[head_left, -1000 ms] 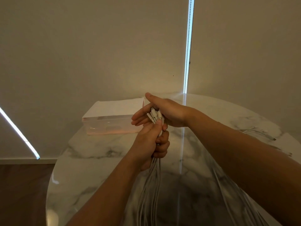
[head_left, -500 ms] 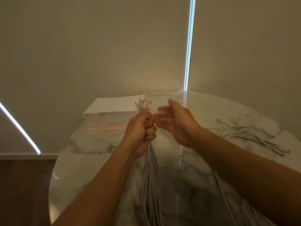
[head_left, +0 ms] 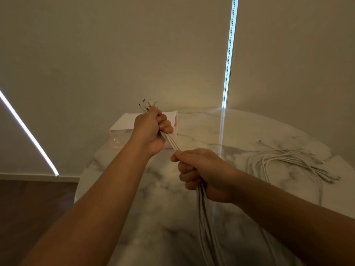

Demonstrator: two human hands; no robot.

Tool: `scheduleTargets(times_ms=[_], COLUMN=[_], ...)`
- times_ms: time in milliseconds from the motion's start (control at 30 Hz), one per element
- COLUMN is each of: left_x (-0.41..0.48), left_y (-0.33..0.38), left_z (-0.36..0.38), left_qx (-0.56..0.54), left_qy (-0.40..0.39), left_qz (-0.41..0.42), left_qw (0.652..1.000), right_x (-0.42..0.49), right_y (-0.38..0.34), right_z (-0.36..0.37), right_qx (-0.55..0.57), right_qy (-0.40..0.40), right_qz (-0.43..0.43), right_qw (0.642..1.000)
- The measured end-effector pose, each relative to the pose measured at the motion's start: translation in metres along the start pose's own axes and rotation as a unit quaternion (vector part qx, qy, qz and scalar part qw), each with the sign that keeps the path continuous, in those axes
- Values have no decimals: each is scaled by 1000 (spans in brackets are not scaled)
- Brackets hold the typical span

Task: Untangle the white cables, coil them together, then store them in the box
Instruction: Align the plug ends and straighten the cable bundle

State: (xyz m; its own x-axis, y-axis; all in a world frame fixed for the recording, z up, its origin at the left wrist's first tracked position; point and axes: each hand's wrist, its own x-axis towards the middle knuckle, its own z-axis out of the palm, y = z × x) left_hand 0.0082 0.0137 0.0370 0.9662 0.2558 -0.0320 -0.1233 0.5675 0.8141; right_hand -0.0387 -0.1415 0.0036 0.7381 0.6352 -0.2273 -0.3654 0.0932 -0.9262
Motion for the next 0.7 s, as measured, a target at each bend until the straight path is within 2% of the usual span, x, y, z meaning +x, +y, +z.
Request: scheduleTargets(times_ms=[167,300,367,400,467,500,600,700], left_x=[-7,-16,-25,-30,-41,-46,-52,-52], left_y=[-10,-24,-34,-39,-48,-51,-53,-52], left_z=[-4,-7,-10,-12,-18,-20,-22,-22], left_qx=[-43,-85,-83,-84,-101,-115,-161,-199], left_qy=[31,56,69,72,71,69,67,51], left_qz=[15,3,-8,-22,-60,-73,-74,-61], left_qw=[998,995,994,994,991,988,982,977], right_x=[-13,-18,-21,-22,-23,-24,-23,-19], right_y=[-8,-15,-23,-28,-37,-40,-43,-44], right_z=[-15,-18,-23,-28,-37,-41,-44,-44], right_qx=[-117,-254,-360,-432,-548,-584,-644,-642], right_qy=[22,108,139,149,138,123,96,91], right_qz=[16,-64,-120,-145,-170,-171,-174,-178], right_qw=[993,959,915,877,807,784,739,740])
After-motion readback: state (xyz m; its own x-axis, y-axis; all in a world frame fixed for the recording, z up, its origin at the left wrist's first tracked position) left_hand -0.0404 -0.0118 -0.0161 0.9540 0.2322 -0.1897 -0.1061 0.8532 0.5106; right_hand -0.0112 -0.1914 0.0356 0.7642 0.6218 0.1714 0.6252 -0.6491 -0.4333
